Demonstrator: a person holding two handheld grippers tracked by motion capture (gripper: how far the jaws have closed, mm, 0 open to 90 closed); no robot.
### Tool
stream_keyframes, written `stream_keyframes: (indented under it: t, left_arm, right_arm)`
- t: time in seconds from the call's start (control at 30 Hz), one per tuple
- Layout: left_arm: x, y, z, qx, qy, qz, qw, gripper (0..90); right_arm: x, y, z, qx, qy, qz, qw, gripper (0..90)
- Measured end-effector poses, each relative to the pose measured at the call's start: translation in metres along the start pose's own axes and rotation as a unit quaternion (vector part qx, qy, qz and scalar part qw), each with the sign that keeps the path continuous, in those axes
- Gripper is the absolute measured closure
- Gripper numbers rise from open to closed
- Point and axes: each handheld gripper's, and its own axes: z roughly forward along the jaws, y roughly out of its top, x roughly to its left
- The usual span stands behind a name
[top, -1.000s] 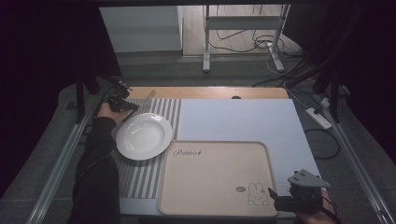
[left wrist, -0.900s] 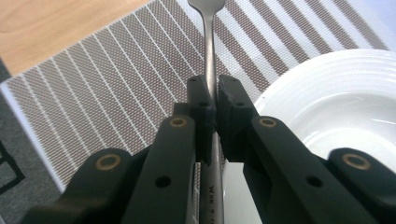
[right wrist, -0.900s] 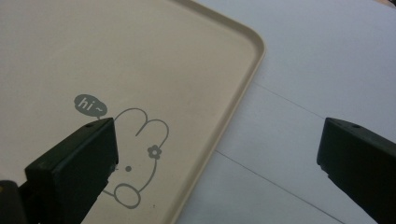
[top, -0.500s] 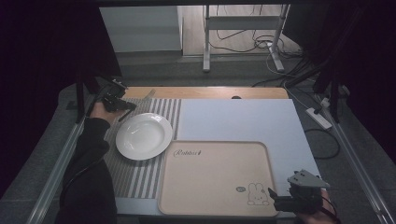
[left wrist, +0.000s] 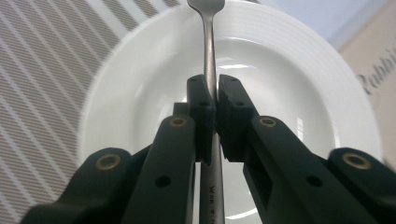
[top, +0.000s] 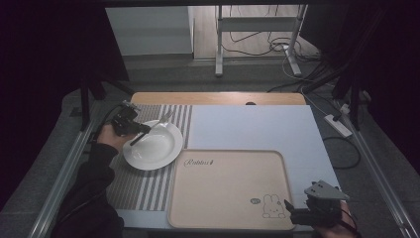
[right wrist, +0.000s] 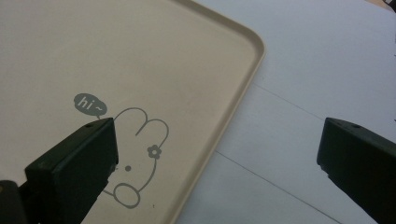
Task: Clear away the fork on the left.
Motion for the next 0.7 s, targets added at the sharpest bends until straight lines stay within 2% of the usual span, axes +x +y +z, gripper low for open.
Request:
stream_keyframes:
  t: [0.07,0.1,0.23,0.4,0.47,0.5,0.7]
  left_arm:
    - [-0.01,-0.006,0.001,0.0,-0.007,0.004,1.0,84.1]
    - [-0.01,-0.006,0.001,0.0,-0.007,0.004,1.0,84.0]
    - [-0.027,-0.012,0.004,0.004,-0.016,0.012,0.9998,84.1]
    - [-0.051,-0.017,0.004,0.001,-0.026,0.019,0.9995,84.1]
    - [-0.066,-0.018,0.003,-0.005,-0.032,0.023,0.9992,84.0]
    - [-0.066,-0.018,0.003,-0.005,-0.032,0.023,0.9992,84.0]
    - [-0.102,-0.024,0.007,-0.007,-0.047,0.034,0.9983,84.0]
  right_arm:
    - [0.0,0.0,0.0,0.001,0.001,0.0,1.0,0.0]
    - [0.0,0.0,0.0,0.001,0.001,0.0,1.0,0.0]
    - [0.0,0.0,0.0,0.0,0.001,-0.001,1.0,0.0]
    - [0.0,0.0,-0.001,-0.003,0.001,-0.002,1.0,0.0]
    - [0.0,0.0,-0.001,-0.003,0.001,-0.002,1.0,0.0]
    - [0.0,0.0,-0.001,-0.003,0.001,-0.002,1.0,0.0]
    - [0.0,0.0,-0.001,-0.003,0.002,-0.004,1.0,0.0]
